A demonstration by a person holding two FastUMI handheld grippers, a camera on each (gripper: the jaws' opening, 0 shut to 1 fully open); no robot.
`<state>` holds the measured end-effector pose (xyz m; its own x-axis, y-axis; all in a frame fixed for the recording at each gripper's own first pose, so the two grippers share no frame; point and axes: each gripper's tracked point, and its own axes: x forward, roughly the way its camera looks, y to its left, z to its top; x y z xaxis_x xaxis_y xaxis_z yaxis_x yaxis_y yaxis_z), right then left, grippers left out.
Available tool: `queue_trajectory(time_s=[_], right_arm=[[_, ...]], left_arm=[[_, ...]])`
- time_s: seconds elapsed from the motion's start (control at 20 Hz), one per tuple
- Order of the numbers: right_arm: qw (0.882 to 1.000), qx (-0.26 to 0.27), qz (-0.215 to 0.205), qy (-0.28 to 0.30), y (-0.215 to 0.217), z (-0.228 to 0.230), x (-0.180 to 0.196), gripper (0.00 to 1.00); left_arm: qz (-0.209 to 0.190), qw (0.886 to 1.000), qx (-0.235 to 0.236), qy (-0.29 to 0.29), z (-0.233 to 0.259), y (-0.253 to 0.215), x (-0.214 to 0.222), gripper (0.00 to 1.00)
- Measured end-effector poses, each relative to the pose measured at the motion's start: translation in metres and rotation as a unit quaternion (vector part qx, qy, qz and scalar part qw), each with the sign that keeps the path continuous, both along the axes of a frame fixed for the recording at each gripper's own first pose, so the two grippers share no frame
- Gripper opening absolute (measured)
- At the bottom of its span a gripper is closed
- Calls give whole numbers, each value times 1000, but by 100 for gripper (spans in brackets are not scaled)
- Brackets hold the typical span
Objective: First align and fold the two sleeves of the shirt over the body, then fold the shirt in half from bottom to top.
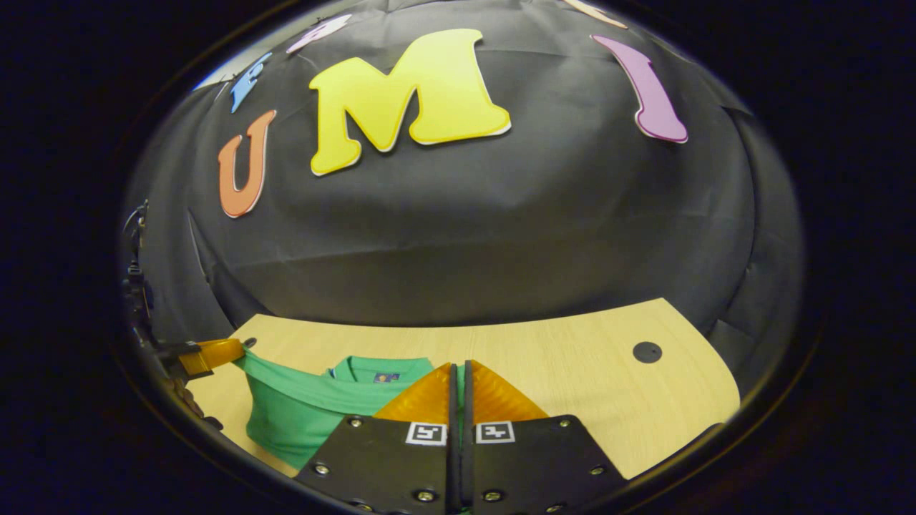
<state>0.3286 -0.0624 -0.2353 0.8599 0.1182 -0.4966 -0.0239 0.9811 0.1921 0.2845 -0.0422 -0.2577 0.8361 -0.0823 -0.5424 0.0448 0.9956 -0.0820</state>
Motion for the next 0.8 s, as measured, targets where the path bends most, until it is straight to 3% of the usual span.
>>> queue_trajectory(time_s=[0.5, 0.7, 0.75, 0.8], right_arm=[[1000, -7, -4, 23, 1, -53, 24, 0], [999, -17, -7, 28, 4, -89, 35, 1], [999, -22, 4, 42, 9, -104, 37, 7], [998, -30, 16, 52, 11, -110, 35, 38]], left_arm=[[-6, 1000, 12, 20, -50, -1, 20, 3], [-31, 999, -15, 26, -78, -20, 30, 7], [-39, 999, -13, 33, -77, -20, 21, 37], [-36, 999, 3, 35, -89, -18, 27, 66]])
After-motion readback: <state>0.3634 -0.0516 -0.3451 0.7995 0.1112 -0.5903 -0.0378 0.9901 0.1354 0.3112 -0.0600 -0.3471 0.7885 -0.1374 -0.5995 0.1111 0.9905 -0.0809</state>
